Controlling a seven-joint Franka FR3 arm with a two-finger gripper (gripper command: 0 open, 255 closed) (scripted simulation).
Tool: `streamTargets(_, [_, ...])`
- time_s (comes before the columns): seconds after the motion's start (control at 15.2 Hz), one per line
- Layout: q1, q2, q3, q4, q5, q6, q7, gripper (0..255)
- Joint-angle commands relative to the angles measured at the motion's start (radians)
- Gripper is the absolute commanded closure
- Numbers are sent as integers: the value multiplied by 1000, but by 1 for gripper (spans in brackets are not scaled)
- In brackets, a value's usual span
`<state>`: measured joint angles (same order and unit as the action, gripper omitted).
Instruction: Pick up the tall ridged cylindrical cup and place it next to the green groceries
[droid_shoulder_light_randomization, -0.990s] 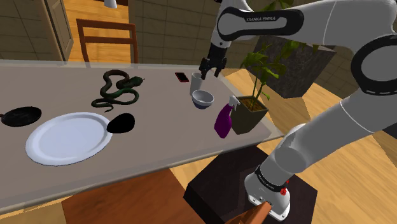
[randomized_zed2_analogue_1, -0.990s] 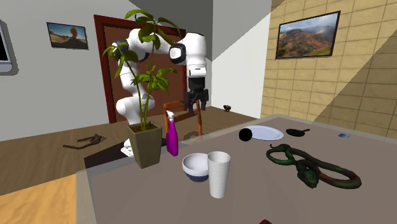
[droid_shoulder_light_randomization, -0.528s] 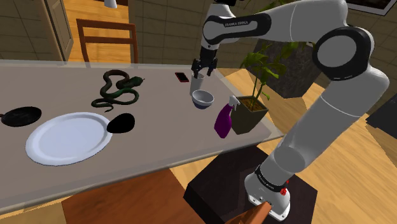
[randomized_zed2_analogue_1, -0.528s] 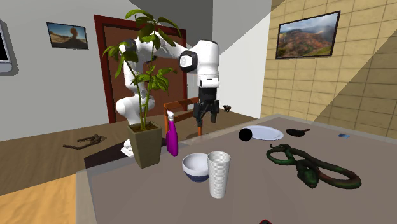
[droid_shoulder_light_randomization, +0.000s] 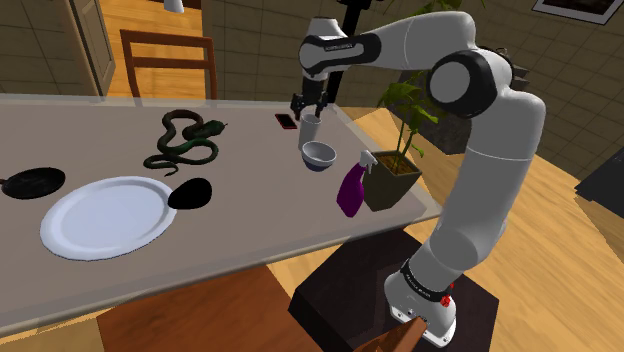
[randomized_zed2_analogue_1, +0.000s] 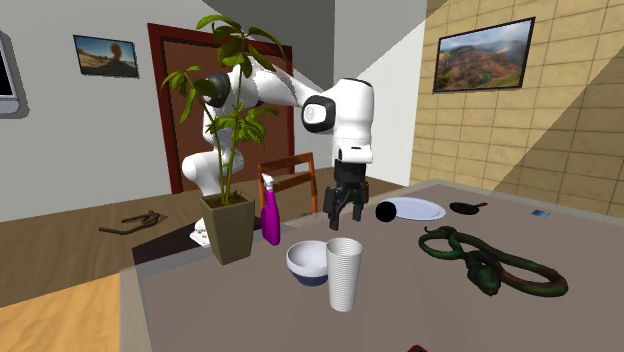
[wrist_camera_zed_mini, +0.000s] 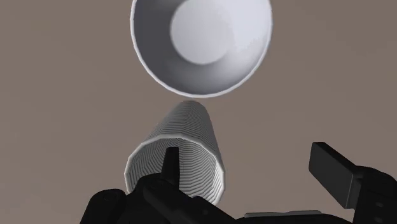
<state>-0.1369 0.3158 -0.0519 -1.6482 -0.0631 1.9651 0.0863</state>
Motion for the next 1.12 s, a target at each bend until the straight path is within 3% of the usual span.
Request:
streamTargets(0.0, [-5, 82, -6, 95, -4, -16, 5, 0])
streamTargets(0.13, [-9, 138, -11, 163, -6, -28, 6, 0])
streamTargets(0.59, [-14, 166, -12, 103, -6, 60, 7, 0])
streamTargets(1.06, [-14, 166, -12, 103, -6, 60, 7, 0])
